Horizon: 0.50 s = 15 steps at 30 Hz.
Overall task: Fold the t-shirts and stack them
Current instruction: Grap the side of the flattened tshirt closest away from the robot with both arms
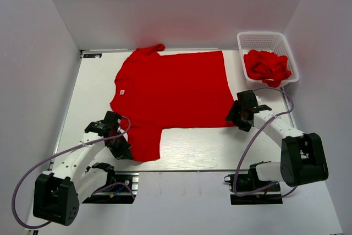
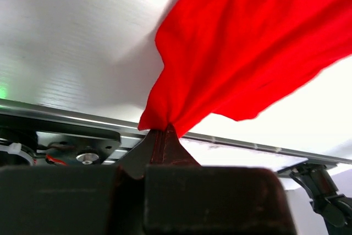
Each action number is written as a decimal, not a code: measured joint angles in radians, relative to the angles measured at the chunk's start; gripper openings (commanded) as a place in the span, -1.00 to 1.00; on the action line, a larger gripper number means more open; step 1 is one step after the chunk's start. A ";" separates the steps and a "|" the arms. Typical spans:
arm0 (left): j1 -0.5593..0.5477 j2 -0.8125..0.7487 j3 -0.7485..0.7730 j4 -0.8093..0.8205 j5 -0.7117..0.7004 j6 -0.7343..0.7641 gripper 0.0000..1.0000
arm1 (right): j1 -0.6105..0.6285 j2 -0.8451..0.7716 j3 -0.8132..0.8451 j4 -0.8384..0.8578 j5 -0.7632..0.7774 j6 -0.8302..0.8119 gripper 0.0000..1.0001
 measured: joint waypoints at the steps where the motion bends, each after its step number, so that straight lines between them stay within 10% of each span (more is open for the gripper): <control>1: 0.000 0.001 0.009 0.000 0.002 0.000 -1.00 | 0.000 0.005 -0.003 0.003 0.000 0.003 0.41; 9: -0.009 0.011 0.054 0.030 0.006 0.001 -1.00 | 0.000 0.051 -0.007 0.056 0.004 0.014 0.36; 15: -0.011 0.036 0.109 0.048 0.009 0.016 -1.00 | 0.000 0.068 -0.019 0.096 0.014 0.027 -0.30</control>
